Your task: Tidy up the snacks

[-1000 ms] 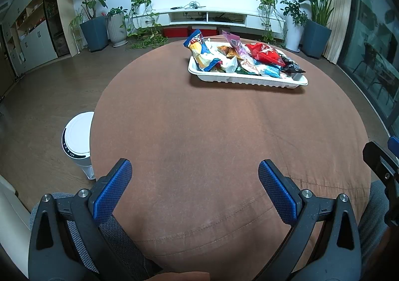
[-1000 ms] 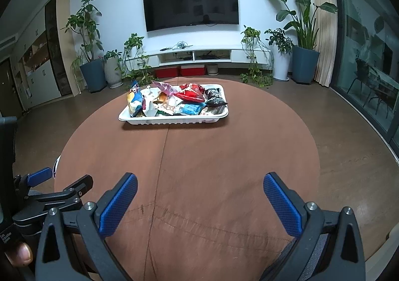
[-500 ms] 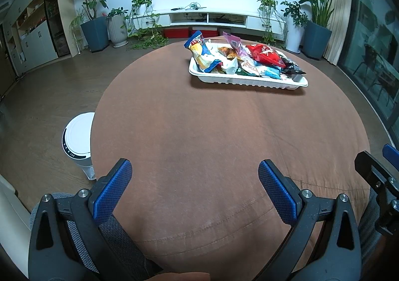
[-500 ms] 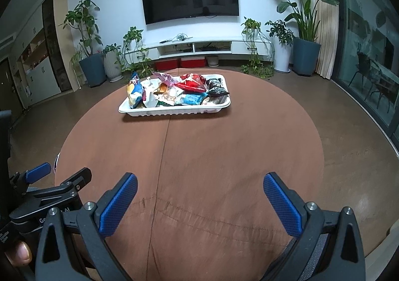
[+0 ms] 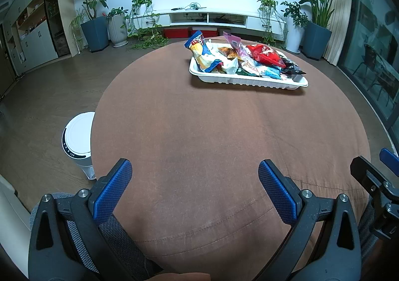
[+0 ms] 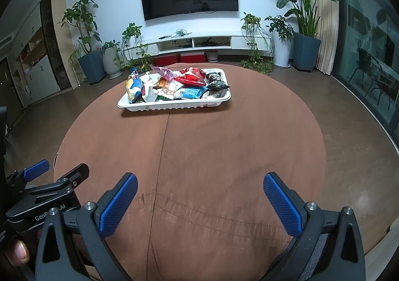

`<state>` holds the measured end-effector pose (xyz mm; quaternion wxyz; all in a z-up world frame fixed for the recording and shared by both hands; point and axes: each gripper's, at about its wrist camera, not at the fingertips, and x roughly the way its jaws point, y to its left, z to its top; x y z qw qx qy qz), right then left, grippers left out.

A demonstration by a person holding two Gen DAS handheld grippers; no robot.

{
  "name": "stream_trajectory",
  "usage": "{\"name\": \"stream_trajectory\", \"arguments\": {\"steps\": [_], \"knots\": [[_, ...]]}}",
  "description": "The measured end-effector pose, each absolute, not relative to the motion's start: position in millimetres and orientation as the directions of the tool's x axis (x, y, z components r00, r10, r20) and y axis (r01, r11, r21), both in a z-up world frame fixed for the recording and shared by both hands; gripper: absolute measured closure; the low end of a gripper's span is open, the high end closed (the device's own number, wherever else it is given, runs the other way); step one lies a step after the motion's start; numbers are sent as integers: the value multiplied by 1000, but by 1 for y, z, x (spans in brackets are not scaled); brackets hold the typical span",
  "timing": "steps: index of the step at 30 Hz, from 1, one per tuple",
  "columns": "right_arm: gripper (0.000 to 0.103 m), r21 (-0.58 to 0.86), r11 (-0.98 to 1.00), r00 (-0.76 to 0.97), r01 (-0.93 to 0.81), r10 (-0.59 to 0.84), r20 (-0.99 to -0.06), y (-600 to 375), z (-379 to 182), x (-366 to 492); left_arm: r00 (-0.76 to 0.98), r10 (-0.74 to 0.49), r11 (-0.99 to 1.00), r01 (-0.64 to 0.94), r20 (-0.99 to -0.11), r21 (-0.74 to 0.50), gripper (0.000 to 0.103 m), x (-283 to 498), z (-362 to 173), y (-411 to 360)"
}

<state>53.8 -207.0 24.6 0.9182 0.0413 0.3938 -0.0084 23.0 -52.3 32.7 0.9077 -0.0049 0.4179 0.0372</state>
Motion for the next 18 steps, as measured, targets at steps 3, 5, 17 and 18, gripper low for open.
{"name": "stream_trajectory", "arguments": {"steps": [3, 5, 17, 18], "knots": [[0, 69, 996, 687, 48, 17, -727, -207, 24, 54, 647, 63, 997, -71, -760, 22, 0, 23, 33, -53], [0, 68, 997, 686, 48, 17, -727, -207, 24, 54, 648, 63, 997, -70, -759, 22, 0, 23, 33, -52], [0, 69, 996, 681, 48, 18, -732, -206, 21, 54, 647, 63, 997, -71, -760, 23, 0, 23, 33, -53], [0, 69, 997, 680, 47, 18, -733, -207, 20, 54, 647, 63, 997, -71, -760, 22, 0, 23, 33, -53]]}}
